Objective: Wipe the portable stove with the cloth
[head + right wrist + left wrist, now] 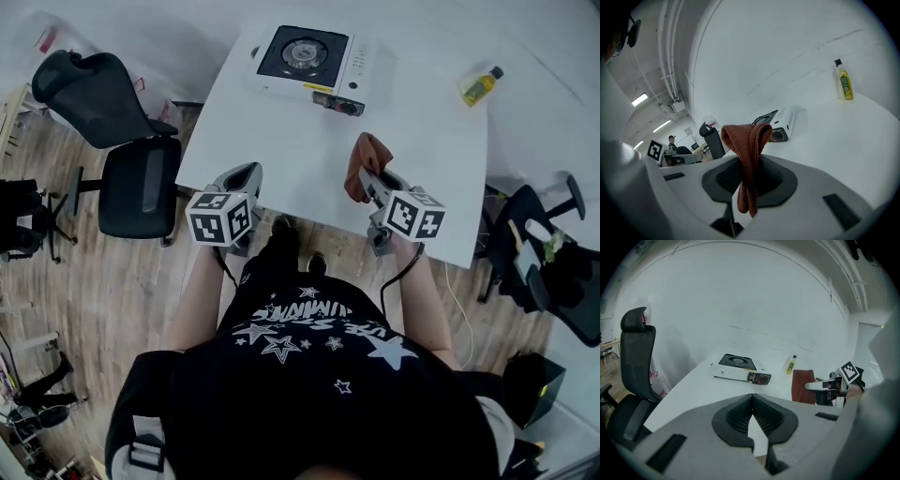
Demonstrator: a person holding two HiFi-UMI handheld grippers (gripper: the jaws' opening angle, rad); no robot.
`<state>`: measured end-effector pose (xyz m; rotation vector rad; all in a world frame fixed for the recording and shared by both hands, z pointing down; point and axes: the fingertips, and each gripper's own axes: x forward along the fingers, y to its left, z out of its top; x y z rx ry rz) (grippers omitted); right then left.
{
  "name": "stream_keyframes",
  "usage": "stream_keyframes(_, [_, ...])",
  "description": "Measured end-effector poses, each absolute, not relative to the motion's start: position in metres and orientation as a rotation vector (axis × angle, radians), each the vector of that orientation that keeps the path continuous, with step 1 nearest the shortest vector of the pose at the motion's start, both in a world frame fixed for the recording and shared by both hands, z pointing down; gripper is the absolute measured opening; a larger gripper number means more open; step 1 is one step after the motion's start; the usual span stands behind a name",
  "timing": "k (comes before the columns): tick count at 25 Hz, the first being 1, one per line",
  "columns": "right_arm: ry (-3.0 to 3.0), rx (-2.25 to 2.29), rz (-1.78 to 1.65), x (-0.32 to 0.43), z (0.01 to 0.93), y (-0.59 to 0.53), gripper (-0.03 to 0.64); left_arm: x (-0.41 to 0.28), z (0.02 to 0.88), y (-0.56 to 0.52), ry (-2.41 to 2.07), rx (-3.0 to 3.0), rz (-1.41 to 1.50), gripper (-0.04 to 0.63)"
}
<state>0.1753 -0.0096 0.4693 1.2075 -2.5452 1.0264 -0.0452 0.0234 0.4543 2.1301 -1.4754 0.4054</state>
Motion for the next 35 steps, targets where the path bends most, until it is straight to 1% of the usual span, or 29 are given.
stream_keyframes(8, [-2.489,1.367,0.985,0.175,0.459,-0.059,0.067,-0.061,0.445,-0.038,-1.441,2.182,0.363,0.008])
stream_keyframes(13, [-2.493,1.381,0.968,0.159,0.446,-0.102,0.067,-0.08,0.44,-0.083,-1.427,2.203,0.333,0.008])
stream_keyframes(28, [-2.543,1.21,1.032,0.05,0.421,-0.233,0.069,-0.128,0.432,-0.2,-1.38,2.262,0.344,0.008])
stream_keyframes(35, [-2.556,1.151,0.97,0.0,0.413,-0.289,0.069,-0.149,0.429,-0.24,-1.372,2.284,0.334,0.008])
